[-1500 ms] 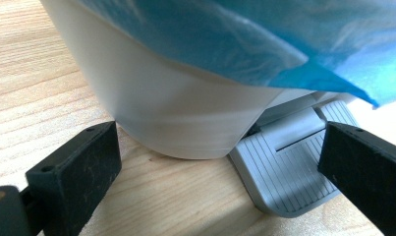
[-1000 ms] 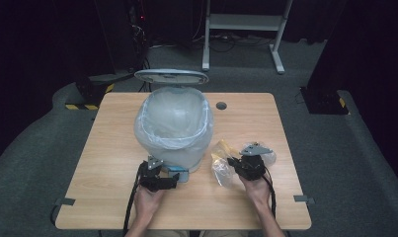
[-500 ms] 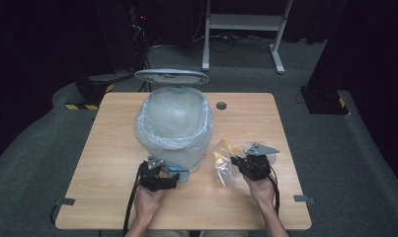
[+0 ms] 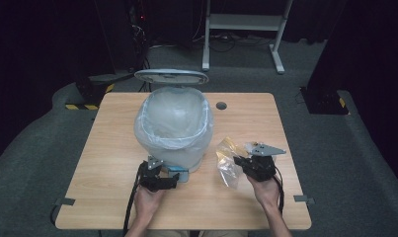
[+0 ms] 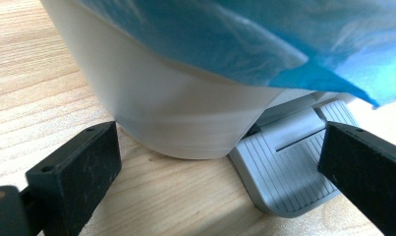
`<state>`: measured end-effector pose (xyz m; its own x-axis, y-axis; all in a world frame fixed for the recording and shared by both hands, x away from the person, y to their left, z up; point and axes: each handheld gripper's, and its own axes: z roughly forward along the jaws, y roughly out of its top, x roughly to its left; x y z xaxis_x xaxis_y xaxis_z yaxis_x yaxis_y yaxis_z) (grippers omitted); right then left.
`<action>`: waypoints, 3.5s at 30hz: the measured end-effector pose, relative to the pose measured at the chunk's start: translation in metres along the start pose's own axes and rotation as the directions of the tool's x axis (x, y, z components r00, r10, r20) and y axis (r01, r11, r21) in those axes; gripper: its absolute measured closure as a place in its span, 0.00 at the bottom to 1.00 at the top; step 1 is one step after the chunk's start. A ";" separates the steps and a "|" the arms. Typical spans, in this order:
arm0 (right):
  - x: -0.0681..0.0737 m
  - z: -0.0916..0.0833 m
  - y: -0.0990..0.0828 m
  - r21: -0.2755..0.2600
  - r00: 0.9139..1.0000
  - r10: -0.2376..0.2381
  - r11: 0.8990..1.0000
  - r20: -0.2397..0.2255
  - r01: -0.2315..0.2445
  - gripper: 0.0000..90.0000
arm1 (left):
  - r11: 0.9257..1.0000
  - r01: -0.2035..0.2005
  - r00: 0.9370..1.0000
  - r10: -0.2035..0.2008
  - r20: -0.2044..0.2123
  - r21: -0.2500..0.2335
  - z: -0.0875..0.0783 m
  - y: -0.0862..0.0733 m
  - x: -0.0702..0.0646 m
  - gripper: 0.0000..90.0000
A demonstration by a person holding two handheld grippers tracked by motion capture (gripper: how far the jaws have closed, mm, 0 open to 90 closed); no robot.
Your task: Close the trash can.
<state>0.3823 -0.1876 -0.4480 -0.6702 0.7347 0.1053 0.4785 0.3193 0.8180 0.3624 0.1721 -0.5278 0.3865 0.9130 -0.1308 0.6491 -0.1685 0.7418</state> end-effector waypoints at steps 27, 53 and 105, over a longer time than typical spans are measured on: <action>0.002 -0.029 0.016 -0.056 0.999 -0.011 0.998 -0.041 0.009 0.97 | 1.000 -0.001 1.000 0.001 0.000 0.001 0.000 0.000 0.000 0.03; 0.000 -0.054 0.034 -0.113 0.995 -0.025 0.993 -0.092 0.015 0.97 | 1.000 -0.001 1.000 0.001 0.000 0.000 0.000 0.000 0.000 0.03; 0.012 -0.064 0.100 -0.180 0.979 -0.088 0.982 -0.185 0.055 0.96 | 1.000 0.000 1.000 0.000 0.001 0.000 0.000 0.000 0.000 0.03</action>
<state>0.3859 -0.1856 -0.3286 -0.8031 0.5803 0.1352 0.3312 0.2463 0.9108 0.3624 0.1721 -0.5278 0.3867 0.9128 -0.1315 0.6492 -0.1682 0.7418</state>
